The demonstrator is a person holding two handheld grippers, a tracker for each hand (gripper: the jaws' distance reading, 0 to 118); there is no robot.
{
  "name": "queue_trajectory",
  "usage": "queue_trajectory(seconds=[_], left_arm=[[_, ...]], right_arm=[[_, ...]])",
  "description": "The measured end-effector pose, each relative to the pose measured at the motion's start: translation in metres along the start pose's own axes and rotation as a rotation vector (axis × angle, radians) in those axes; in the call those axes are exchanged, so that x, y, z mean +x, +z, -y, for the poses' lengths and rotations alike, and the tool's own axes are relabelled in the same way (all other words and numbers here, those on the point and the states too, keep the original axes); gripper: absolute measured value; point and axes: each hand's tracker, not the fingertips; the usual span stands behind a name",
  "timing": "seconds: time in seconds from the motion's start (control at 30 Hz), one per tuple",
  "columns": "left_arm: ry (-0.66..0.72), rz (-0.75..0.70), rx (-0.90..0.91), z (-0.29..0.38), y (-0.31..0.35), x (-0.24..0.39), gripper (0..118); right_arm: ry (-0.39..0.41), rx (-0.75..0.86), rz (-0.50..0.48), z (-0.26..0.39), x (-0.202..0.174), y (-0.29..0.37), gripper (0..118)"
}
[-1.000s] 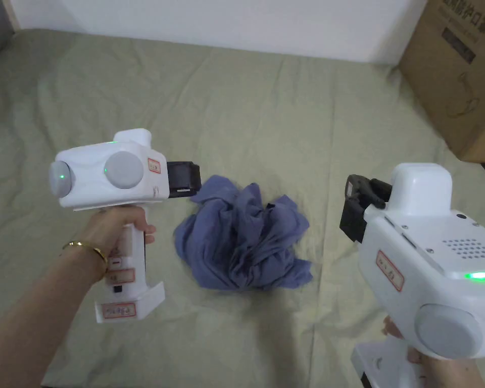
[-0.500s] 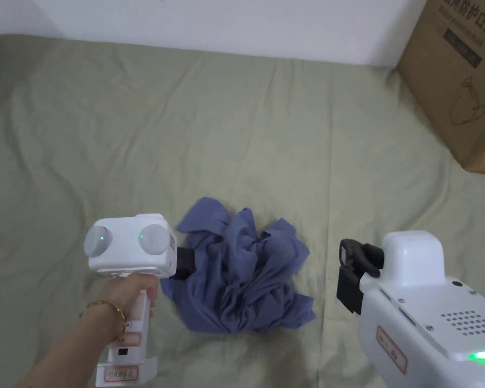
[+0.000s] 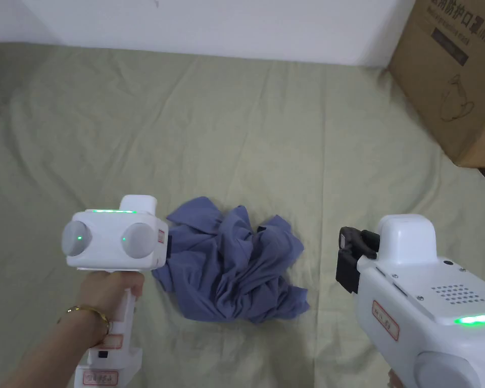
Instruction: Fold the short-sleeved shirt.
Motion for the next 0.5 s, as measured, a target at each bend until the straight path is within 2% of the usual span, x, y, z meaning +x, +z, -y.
queue_trajectory(seconds=[0.2,0.33,0.37,0.4,0.47,0.5], left_arm=[[0.087,0.079,0.143,0.008,0.055,-0.022,3],[0.133,0.092,0.153,0.025,0.072,-0.038,3],[0.146,0.095,0.152,0.029,0.073,-0.042,3],[0.163,0.096,0.149,0.032,0.072,-0.045,3],[0.175,0.086,0.147,0.041,0.071,-0.051,3],[0.178,0.078,0.149,0.046,0.071,-0.053,3]], right_arm=[[-0.001,-0.019,-0.008,-0.018,0.008,-0.016,0],[0.019,-0.149,-0.026,-0.039,0.010,-0.057,0],[0.017,-0.190,-0.013,-0.044,0.009,-0.068,14],[-0.004,-0.216,-0.012,-0.048,0.008,-0.081,37],[-0.020,-0.315,-0.054,-0.054,0.008,-0.111,117],[-0.040,-0.358,-0.047,-0.053,0.007,-0.125,114]])
